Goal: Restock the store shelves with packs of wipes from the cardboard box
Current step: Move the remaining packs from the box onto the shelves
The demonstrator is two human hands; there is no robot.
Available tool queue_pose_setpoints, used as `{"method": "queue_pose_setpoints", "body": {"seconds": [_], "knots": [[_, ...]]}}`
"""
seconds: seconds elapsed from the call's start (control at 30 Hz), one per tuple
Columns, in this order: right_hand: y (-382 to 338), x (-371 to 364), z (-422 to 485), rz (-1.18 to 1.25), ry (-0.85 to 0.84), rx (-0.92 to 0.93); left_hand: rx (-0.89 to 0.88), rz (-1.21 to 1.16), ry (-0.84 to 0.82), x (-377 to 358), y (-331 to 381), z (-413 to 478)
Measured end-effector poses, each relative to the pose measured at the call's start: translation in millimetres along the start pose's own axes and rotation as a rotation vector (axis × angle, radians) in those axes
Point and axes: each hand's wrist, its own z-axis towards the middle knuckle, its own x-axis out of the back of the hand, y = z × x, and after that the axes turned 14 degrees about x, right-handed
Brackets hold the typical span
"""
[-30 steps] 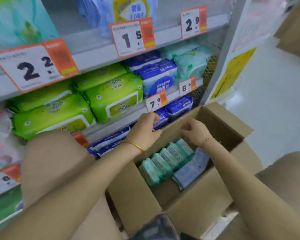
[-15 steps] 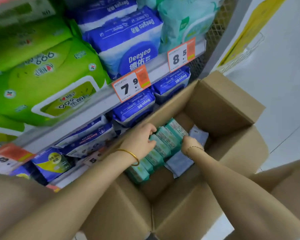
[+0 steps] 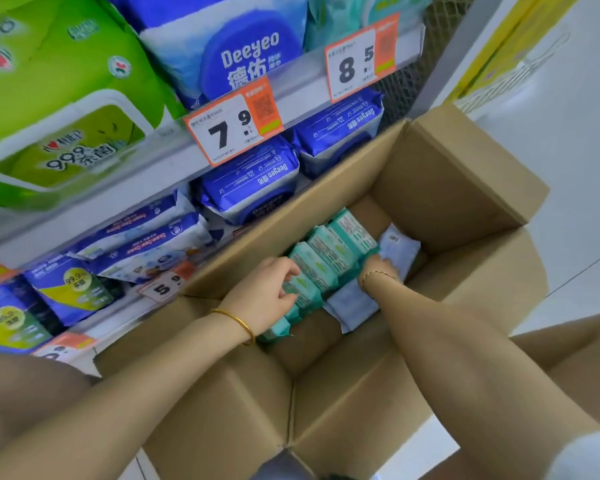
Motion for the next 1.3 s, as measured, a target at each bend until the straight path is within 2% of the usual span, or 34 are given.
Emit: {"method": "queue_pose_setpoints", "body": {"seconds": [0.17,0.23,0.3,0.4,0.47,0.53,0.6,0.7,0.77,0.8,0.87,0.9,0.97,1.03,1.07,1.13,1.2,1.3], "knots": [[-2.2,-8.8,2.4,0.073,0.01,-0.08,-0.004,0.021,-0.02,2.7,9.3,7.2],[-4.2,-8.4,3.8,0.073,-0.044,-0.104,-0.017,0.025,-0.02,2.9,13.6,11.4],[-4.2,-16.2,9.3,-0.007,-0.181,-0.099,-0.027,0.023,-0.028,1.9,17.7,13.0],[-8.5,-13.6,6.5,-0.212,-0.379,0.011,-0.036,0.031,-0.048,-0.2,20.3,12.5],[-17.8,7.8,-21.3,-0.237,-0.407,0.118,-0.018,0.027,-0.057,-1.0,19.9,10.6],[-27.1,29.4,-48.5,-0.182,-0.386,0.142,0.03,-0.015,-0.084,-1.2,20.6,7.8],[-32.2,49.2,-67.1,-0.176,-0.337,0.227,0.149,-0.219,-0.16,0.2,26.3,0.3],[-42.0,87.9,-98.0,-0.055,-0.226,0.349,0.492,-0.765,-0.373,7.5,39.6,-15.4],[-54.2,116.0,-127.4,-0.022,-0.105,0.499,0.641,-1.132,-0.562,18.4,44.4,-25.1],[-61.4,126.0,-145.1,0.054,-0.029,0.592,0.638,-1.287,-0.651,24.9,44.9,-28.5],[-76.5,136.3,-183.2,0.169,0.133,0.829,0.506,-1.486,-0.734,40.1,47.0,-35.6],[-82.2,137.2,-200.5,0.186,0.172,0.925,0.427,-1.542,-0.716,47.9,47.0,-38.9],[-87.2,136.1,-223.2,0.228,0.147,1.052,0.337,-1.559,-0.626,68.4,49.7,-56.3],[-85.8,141.0,-239.4,0.407,0.06,1.106,0.247,-1.482,-0.576,86.8,44.8,-75.0],[-83.7,146.0,-243.0,0.539,0.067,1.113,0.198,-1.437,-0.559,94.9,39.8,-84.0],[-83.0,158.7,-248.0,0.685,0.238,1.092,0.106,-1.35,-0.549,110.7,30.7,-101.4],[-90.9,169.3,-254.6,0.666,0.392,1.039,0.028,-1.269,-0.561,125.4,27.2,-122.0],[-111.6,177.6,-271.9,0.655,0.346,1.06,-0.003,-1.194,-0.51,145.4,22.1,-141.7]]}}
